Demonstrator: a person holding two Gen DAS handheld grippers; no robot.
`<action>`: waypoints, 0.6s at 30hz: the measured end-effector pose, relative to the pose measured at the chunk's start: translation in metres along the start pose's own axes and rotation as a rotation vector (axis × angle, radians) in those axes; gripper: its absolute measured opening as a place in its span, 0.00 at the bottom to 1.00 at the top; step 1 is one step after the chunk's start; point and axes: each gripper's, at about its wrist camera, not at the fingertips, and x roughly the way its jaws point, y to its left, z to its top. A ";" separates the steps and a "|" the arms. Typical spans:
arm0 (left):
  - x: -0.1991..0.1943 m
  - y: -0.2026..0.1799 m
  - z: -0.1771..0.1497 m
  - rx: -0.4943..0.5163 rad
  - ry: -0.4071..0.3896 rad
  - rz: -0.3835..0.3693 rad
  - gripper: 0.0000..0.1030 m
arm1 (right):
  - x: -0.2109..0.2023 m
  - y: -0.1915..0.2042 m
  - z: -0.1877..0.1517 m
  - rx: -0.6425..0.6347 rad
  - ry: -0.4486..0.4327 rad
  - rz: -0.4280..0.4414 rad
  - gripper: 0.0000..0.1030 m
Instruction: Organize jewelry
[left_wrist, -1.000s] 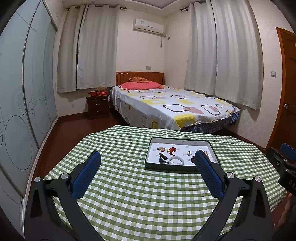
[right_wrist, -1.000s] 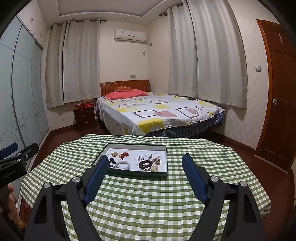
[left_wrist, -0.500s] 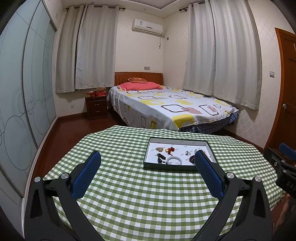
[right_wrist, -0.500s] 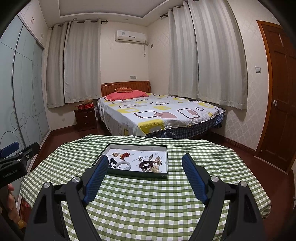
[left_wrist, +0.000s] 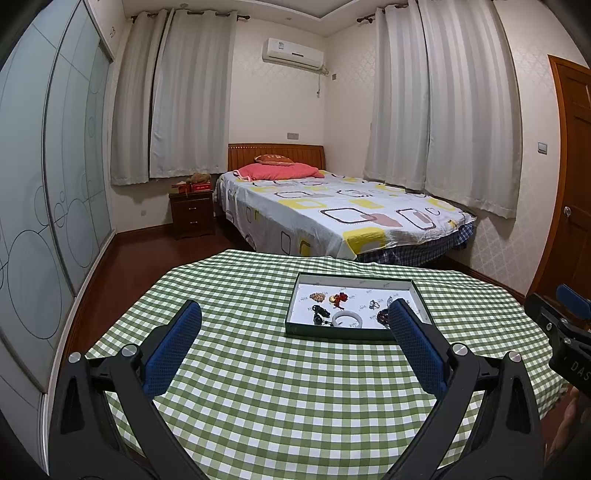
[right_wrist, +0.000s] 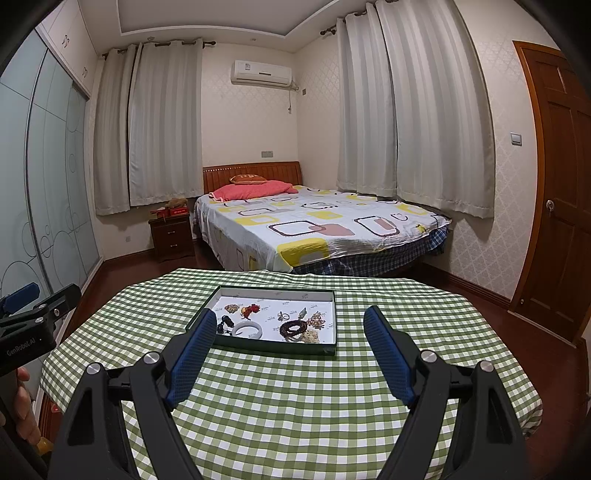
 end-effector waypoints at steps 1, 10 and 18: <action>0.000 0.000 0.000 0.000 0.000 0.000 0.96 | -0.001 0.001 0.000 0.000 0.000 0.000 0.77; 0.000 0.000 0.000 0.000 0.000 -0.002 0.96 | 0.001 0.001 0.001 0.000 -0.002 0.001 0.77; 0.000 0.000 0.000 0.000 0.000 -0.001 0.96 | 0.001 0.001 0.000 0.001 -0.001 0.001 0.77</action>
